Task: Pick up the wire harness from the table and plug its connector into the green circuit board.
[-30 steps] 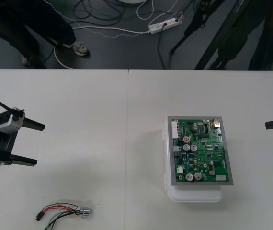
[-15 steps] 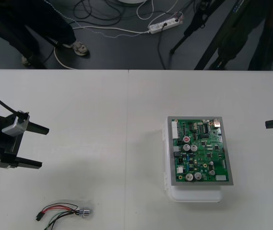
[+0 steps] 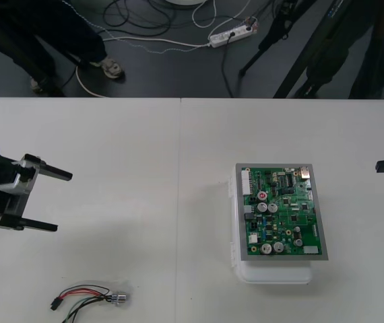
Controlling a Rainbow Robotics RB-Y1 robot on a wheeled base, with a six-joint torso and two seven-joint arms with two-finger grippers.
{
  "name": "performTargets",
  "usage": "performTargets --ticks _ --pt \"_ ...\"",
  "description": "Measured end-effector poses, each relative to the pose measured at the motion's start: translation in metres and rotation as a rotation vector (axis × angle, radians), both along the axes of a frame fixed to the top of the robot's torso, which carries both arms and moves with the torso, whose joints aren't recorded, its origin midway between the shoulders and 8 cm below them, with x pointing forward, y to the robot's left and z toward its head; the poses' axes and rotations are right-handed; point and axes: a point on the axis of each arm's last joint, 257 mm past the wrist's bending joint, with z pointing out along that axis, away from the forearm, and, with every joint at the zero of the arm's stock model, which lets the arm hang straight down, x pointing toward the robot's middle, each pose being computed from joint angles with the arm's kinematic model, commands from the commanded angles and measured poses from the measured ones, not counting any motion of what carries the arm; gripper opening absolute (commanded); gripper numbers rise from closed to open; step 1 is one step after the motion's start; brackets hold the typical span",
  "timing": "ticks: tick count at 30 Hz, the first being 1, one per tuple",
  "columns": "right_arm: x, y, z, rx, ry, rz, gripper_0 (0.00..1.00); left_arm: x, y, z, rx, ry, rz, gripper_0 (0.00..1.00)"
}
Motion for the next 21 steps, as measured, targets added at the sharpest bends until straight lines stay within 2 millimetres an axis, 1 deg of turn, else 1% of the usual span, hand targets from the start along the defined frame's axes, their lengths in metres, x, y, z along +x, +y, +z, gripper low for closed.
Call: performTargets --ticks 3,6,11,16,18,21 --pt "-0.001 0.002 0.005 0.021 -0.002 0.006 1.00 0.002 0.001 0.000 0.040 -0.123 -0.117 0.93" --pt "-0.002 0.004 0.007 0.034 -0.003 0.008 1.00 0.001 -0.003 -0.002 0.069 -0.201 -0.216 0.93" --pt "-0.002 0.007 0.007 0.055 -0.004 0.007 1.00 -0.007 -0.016 -0.011 0.100 -0.194 -0.307 0.93" --pt "0.001 0.016 0.010 0.102 -0.016 0.008 1.00 -0.013 -0.025 -0.014 0.146 -0.196 -0.400 0.93" --pt "0.002 0.020 0.011 0.124 -0.021 0.009 1.00 -0.014 -0.028 -0.014 0.169 -0.224 -0.460 0.93" --pt "0.004 0.025 0.012 0.149 -0.011 0.003 1.00 -0.015 -0.029 -0.015 0.222 -0.317 -0.593 0.93"
